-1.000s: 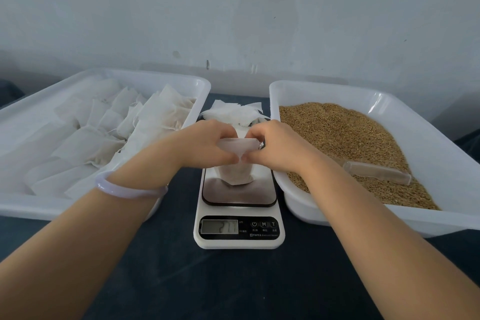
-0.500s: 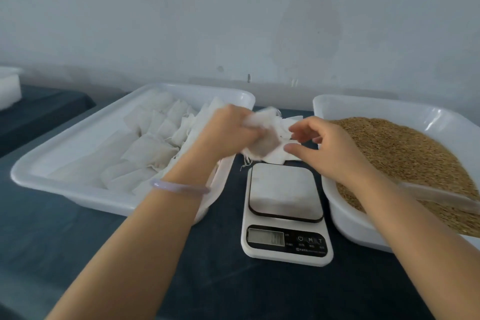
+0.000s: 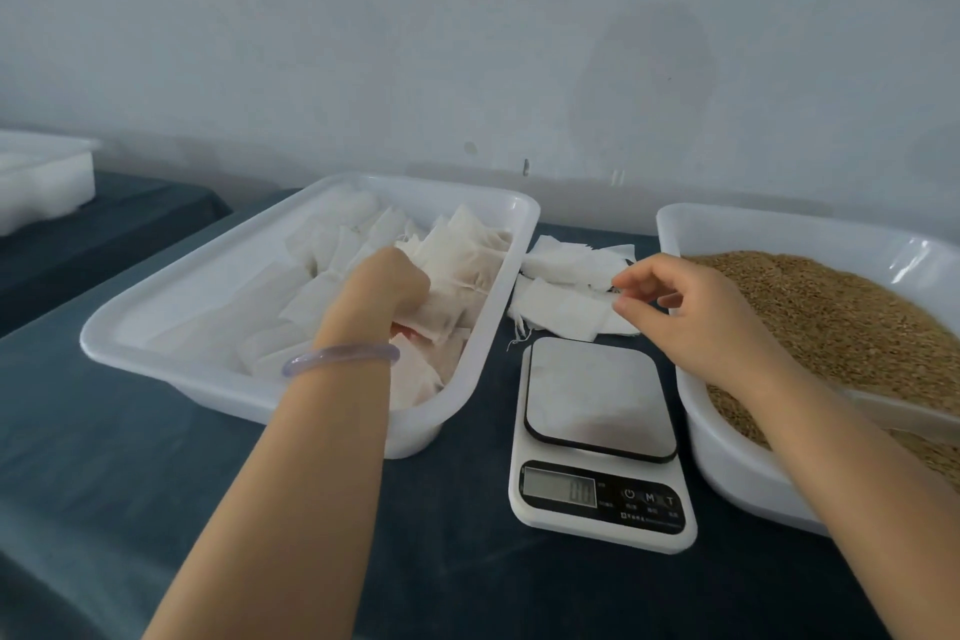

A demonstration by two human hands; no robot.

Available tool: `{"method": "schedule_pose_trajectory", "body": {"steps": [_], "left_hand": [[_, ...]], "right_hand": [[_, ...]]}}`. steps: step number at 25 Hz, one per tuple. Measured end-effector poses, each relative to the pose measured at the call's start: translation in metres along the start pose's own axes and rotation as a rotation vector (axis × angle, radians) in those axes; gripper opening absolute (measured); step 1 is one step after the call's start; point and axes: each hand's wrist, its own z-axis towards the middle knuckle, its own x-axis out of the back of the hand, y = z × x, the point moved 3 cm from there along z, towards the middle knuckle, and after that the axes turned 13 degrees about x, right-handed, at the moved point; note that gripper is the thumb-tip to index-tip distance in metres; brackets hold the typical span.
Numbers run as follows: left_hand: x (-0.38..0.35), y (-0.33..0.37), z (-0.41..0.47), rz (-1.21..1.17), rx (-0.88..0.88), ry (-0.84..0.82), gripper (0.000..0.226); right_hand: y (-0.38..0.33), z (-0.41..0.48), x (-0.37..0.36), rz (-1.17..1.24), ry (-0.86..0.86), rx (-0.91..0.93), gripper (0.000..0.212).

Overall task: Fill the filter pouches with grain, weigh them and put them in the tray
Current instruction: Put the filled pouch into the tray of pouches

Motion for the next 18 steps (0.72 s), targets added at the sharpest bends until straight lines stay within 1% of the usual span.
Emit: {"method": "schedule_pose_trajectory", "body": {"steps": [1, 3, 4, 5, 7, 9, 10, 11, 13, 14, 16, 18], "left_hand": [[0.004, -0.002, 0.002, 0.054, -0.011, 0.082, 0.016], [0.014, -0.010, 0.006, 0.121, -0.026, 0.294, 0.012], [0.020, -0.012, 0.007, 0.096, -0.016, 0.357, 0.015], [0.022, -0.013, 0.008, 0.061, -0.008, 0.386, 0.019], [0.019, -0.008, 0.006, 0.072, -0.017, 0.355, 0.017], [0.021, -0.001, 0.010, 0.148, -0.035, 0.311, 0.005], [0.024, 0.001, 0.013, 0.185, -0.035, 0.320, 0.005], [0.029, 0.001, 0.017, 0.217, -0.031, 0.324, 0.010], [0.033, -0.006, 0.025, 0.358, -0.031, 0.296, 0.009], [0.031, -0.012, 0.028, 0.420, -0.021, 0.283, 0.016], [0.027, -0.021, 0.027, 0.418, 0.041, 0.268, 0.027], [0.031, -0.021, 0.021, 0.359, 0.096, 0.325, 0.034]], "right_hand": [[0.000, 0.000, 0.000, -0.001, 0.000, 0.003, 0.012], [0.000, 0.000, -0.001, 0.001, -0.005, 0.003, 0.013], [0.001, 0.000, -0.001, 0.002, -0.006, 0.004, 0.013], [0.001, 0.001, 0.000, 0.002, -0.005, 0.005, 0.013], [0.000, 0.002, -0.001, 0.005, -0.006, 0.013, 0.013], [-0.001, 0.002, -0.002, 0.018, -0.012, 0.014, 0.014], [-0.001, 0.002, -0.003, 0.028, -0.015, 0.012, 0.015], [-0.002, 0.002, -0.003, 0.037, -0.018, 0.011, 0.015], [-0.002, 0.003, -0.003, 0.050, -0.017, 0.010, 0.016], [-0.001, 0.003, -0.003, 0.051, -0.017, 0.011, 0.017], [-0.002, 0.003, -0.003, 0.044, -0.020, 0.009, 0.016], [-0.002, 0.003, -0.004, 0.040, -0.022, 0.010, 0.016]]}}
